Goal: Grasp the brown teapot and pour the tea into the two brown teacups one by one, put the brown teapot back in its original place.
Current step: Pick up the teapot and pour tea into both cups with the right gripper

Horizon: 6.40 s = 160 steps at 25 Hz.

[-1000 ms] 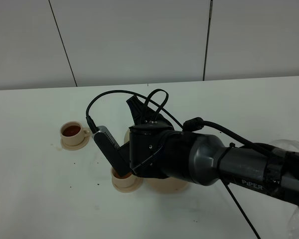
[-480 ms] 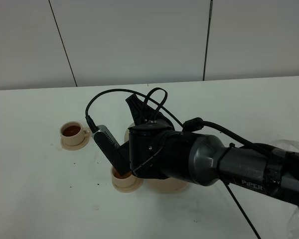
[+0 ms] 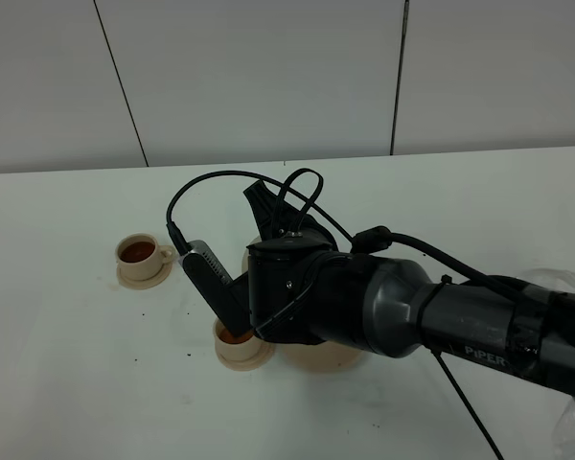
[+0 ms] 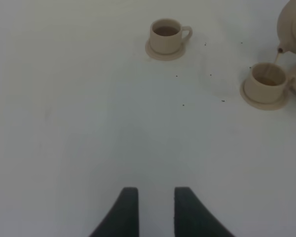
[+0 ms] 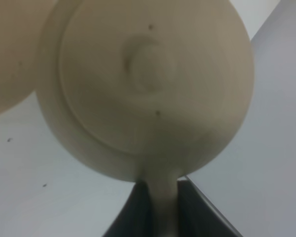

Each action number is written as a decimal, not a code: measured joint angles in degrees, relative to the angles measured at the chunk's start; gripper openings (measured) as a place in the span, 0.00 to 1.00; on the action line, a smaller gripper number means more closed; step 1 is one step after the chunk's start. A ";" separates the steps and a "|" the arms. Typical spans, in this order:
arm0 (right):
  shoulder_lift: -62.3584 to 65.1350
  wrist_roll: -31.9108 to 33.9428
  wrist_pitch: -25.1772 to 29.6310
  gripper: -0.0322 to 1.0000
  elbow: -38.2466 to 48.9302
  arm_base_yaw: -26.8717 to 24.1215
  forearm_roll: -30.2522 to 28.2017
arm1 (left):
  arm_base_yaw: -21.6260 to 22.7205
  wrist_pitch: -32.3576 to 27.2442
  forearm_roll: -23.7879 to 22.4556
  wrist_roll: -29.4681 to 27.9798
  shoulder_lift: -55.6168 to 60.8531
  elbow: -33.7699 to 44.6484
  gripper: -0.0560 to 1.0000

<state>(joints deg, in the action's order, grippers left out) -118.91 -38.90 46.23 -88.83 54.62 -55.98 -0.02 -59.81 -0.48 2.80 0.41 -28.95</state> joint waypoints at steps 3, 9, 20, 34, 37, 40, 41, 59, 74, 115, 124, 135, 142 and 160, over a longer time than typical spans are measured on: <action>0.00 0.00 0.48 0.12 0.00 0.04 0.00 | 0.00 0.00 0.00 0.00 0.00 0.00 0.29; 0.00 0.00 1.10 0.12 0.00 0.41 -0.11 | 0.00 0.00 0.00 0.04 0.00 0.00 0.29; 0.00 0.00 1.04 0.12 0.00 0.52 -0.51 | 0.00 0.00 0.00 0.04 0.00 0.00 0.29; 0.00 0.00 1.00 0.12 0.00 0.77 -0.99 | 0.00 0.00 0.00 -0.01 0.00 0.00 0.29; 0.00 0.00 1.00 0.12 0.00 1.05 -1.24 | 0.00 0.00 0.00 -0.01 0.00 0.00 0.29; 0.00 0.00 1.05 0.12 0.00 1.11 -1.29 | 0.00 0.00 0.00 -0.01 0.00 0.00 0.29; 0.00 0.00 1.11 0.12 0.00 1.11 -1.29 | 0.00 0.00 0.00 -0.01 0.00 0.00 0.29; 0.00 0.00 1.11 0.12 0.00 1.17 -2.34 | 0.00 0.00 0.00 -0.01 0.00 0.00 0.29; 0.00 -0.03 1.53 0.12 0.00 1.60 -2.60 | 0.00 0.00 0.00 -0.01 0.00 0.00 0.29; 0.00 -0.38 2.51 0.12 0.00 2.43 -6.01 | 0.00 0.00 0.00 0.00 0.00 0.00 0.29; 0.00 -0.27 2.62 0.12 0.00 2.43 -6.86 | 0.00 0.00 0.00 0.00 0.00 0.00 0.29; 0.00 -0.27 2.70 0.12 0.00 2.82 -6.87 | 0.00 0.00 0.00 0.00 0.00 0.00 0.29; 0.00 -0.27 2.98 0.12 0.00 3.44 -6.87 | 0.00 0.00 0.00 0.00 0.00 0.00 0.29; -0.80 -0.27 4.03 0.12 0.00 4.51 -7.29 | 0.00 0.00 0.00 0.00 0.00 0.00 0.29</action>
<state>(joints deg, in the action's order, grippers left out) -119.70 -39.18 50.26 -88.83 59.14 -63.28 -0.02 -59.81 -0.48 2.80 0.41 -28.95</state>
